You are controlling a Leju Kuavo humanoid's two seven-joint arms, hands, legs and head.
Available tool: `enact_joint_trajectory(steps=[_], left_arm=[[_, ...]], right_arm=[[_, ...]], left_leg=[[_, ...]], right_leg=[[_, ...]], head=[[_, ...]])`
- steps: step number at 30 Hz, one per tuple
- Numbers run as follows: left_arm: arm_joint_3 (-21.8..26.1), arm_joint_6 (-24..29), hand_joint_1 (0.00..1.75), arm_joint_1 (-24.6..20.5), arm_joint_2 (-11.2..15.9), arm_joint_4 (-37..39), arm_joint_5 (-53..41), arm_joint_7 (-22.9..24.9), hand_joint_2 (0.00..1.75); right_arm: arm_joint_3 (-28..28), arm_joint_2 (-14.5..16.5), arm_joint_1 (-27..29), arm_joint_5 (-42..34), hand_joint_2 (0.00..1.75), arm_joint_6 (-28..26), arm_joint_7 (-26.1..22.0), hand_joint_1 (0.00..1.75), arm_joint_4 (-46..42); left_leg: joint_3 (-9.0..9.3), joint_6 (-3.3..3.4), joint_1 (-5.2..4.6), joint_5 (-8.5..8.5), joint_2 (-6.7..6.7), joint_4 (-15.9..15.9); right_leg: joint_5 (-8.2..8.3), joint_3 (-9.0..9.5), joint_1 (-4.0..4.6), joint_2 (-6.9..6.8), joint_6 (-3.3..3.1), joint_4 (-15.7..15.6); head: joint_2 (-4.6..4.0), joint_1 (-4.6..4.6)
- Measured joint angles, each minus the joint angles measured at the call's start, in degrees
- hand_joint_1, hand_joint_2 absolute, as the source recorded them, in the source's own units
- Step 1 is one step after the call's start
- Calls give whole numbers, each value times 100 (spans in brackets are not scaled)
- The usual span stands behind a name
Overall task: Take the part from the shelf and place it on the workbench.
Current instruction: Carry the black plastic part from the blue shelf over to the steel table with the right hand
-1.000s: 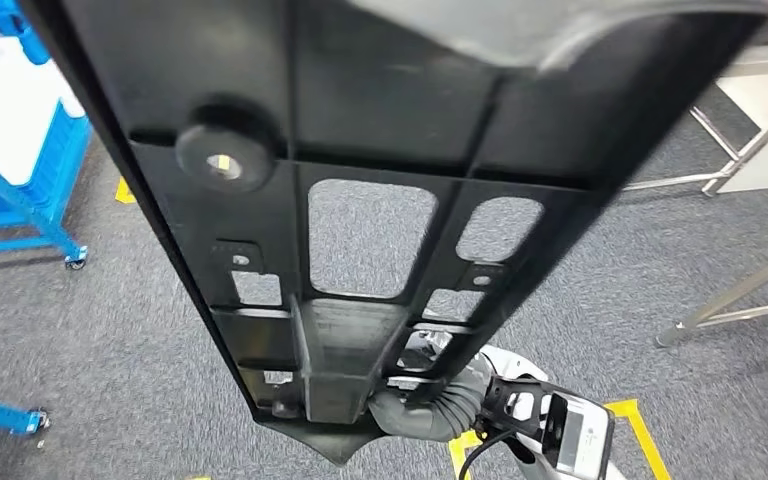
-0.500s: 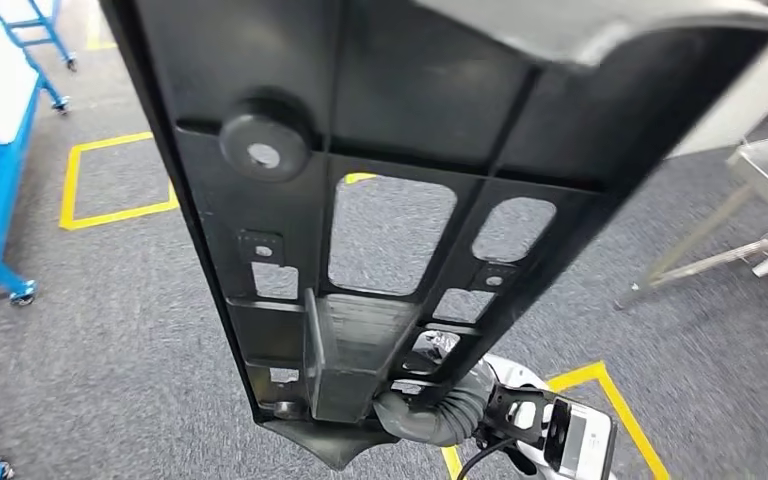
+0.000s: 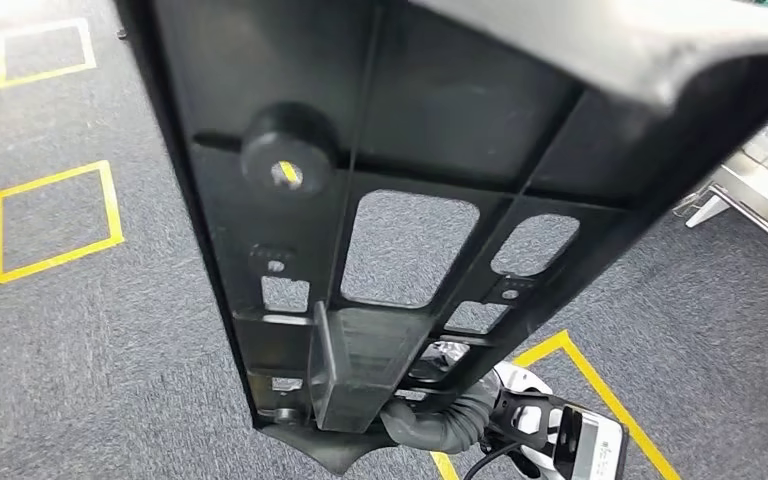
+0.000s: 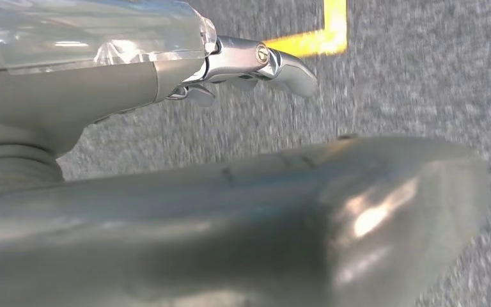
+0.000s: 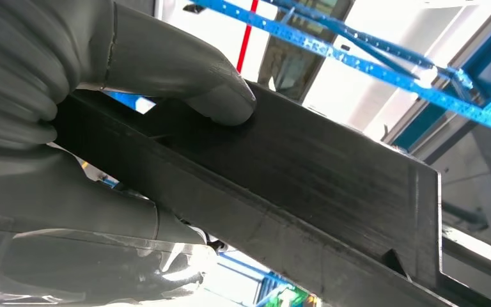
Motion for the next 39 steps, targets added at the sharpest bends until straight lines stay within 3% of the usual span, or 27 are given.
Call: enact_joint_trajectory(steps=[2, 3, 5, 7, 8, 9, 11, 12, 14, 15, 17, 19, 21, 23, 24, 26, 28, 30, 32, 34, 36, 38, 39], left_arm=[[38, 77, 0, 5, 55, -9, 2, 85, 0], [61, 108, 0, 8, 76, -17, 3, 121, 0], [115, 142, 0, 32, 109, -35, 10, 158, 0], [168, 164, 0, 68, 135, -48, 17, 177, 0], [192, 169, 0, 76, 147, -53, 19, 184, 0], [216, 168, 0, 78, 158, -59, 18, 191, 0], [256, 157, 0, 72, 168, -76, 15, 200, 0], [272, 152, 0, 72, 167, -84, 14, 200, 0], [308, 148, 0, 74, 167, -95, 27, 179, 0], [329, 146, 0, 75, 166, -101, 40, 160, 0], [375, 140, 0, 63, 166, -121, 68, 124, 0], [412, 136, 0, 55, 166, -141, 89, 105, 0], [451, 135, 0, 70, 172, -148, 104, 97, 0], [496, 129, 0, 95, 178, -148, 117, 83, 0], [518, 120, 0, 101, 178, -148, 123, 72, 0], [558, 84, 0, 97, 175, -148, 131, 51, 0], [579, 29, 0, 81, 173, -148, 122, 32, 0], [588, -41, 0, 66, 170, -148, 107, 4, 0], [599, -101, 0, 47, 156, -148, 101, -39, 0], [610, -134, 0, 29, 136, -148, 99, -89, 0], [628, -154, 0, 38, 120, -148, 100, -133, 0], [652, -164, 0, 58, 106, -148, 97, -158, 0], [661, -165, 0, 60, 95, -148, 89, -161, 0]], right_arm=[[-4, -15, 30, -10, 175, -44, -26, 169, -1], [-5, -23, 43, -21, 175, -57, -33, 169, -2], [-8, -32, 59, -51, 175, -64, -34, 169, -4], [-8, -37, 77, -82, 175, -67, -33, 169, -4], [-8, -39, 90, -96, 175, -72, -31, 169, -4], [-8, -41, 100, -113, 175, -78, -28, 169, -4], [-8, -42, 104, -150, 175, -94, -28, 169, -4], [-8, -42, 102, -165, 175, -100, -34, 169, -3], [-8, -41, 96, -179, 175, -105, -69, 169, 3], [-8, -41, 95, -180, 175, -106, -98, 169, 11], [-8, -40, 98, -184, 175, -96, -146, 169, 34], [-8, -35, 81, -194, 175, -73, -161, 169, 57], [-7, -22, 58, -202, 175, -55, -165, 169, 83], [-7, -14, 56, -201, 175, -44, -163, 169, 119], [-6, -13, 55, -198, 175, -38, -161, 169, 139], [-6, -4, 42, -192, 175, -26, -159, 169, 175], [-5, 7, 10, -189, 175, -26, -147, 169, 201], [-3, 11, -24, -203, 175, -29, -130, 169, 215], [-2, 11, -33, -227, 175, -12, -127, 169, 227], [-2, 10, -32, -244, 175, 24, -135, 169, 238], [1, 9, -37, -257, 175, 56, -142, 169, 255], [4, 8, -37, -268, 175, 70, -140, 169, 285], [5, 8, -36, -274, 175, 73, -139, 169, 300]], left_leg=[[-2, 88, -2, 25, 112, -16], [3, 128, 2, 36, 166, -34], [8, 183, 0, 44, 280, -58], [4, 209, -18, 30, 405, -59], [7, 214, -24, 21, 473, -59], [16, 213, -29, 11, 536, -58], [57, 195, -36, -17, 646, -59], [83, 178, -44, -35, 696, -60], [120, 131, -61, -65, 796, -64], [136, 105, -66, -73, 851, -74], [176, 46, -65, -96, 922, -92], [112, 2, -58, -247, 718, 113], [-194, -19, -49, -573, 419, 756], [-531, -36, -46, -766, 327, 1370], [-586, -44, -42, -699, 318, 1419], [-408, -57, -23, -298, 255, 917], [-132, -51, 3, -37, 23, 279], [-41, -4, 1, -37, -113, 66], [-35, 74, -9, -16, -14, 32], [-11, 146, -1, 9, 110, -18], [7, 194, -5, 11, 247, -48], [11, 214, -16, -7, 398, -49], [19, 212, -17, -19, 468, -48]], right_leg=[[-3, -33, -13, 16, 50, 13], [-62, -75, -10, -86, 75, 96], [-342, -308, -8, -393, 120, 581], [-648, -682, -25, -555, 154, 1309], [-684, -799, -34, -578, 160, 1522], [-610, -810, -38, -593, 156, 1526], [-231, -502, -25, -681, 107, 919], [-88, -296, 9, -810, 65, 523], [38, -53, 86, -985, -8, 32], [19, -40, 115, -999, -26, -18], [50, -30, 100, -862, -61, -65], [89, 21, 53, -742, -117, -146], [101, 48, 38, -622, -159, -181], [94, 47, 50, -480, -174, -167], [88, 47, 52, -403, -173, -151], [59, 45, 40, -249, -149, -88], [11, 10, 30, -116, -98, 0], [1, -50, 20, -6, -31, 47], [18, -87, 4, 71, 37, 48], [-80, -166, 10, -116, 100, 197], [-387, -459, 8, -433, 155, 778], [-639, -829, -18, -560, 192, 1465], [-623, -907, -29, -583, 201, 1589]], head=[[0, 1], [0, 10], [0, 29], [0, 35], [0, 36], [0, 35], [0, 36], [0, 35], [0, 35], [0, 34], [0, 33], [0, 28], [0, 23], [0, 21], [0, 21], [0, 21], [-1, 23], [-1, 26], [0, 26], [0, 41], [0, 60], [0, 63], [-1, 64]])
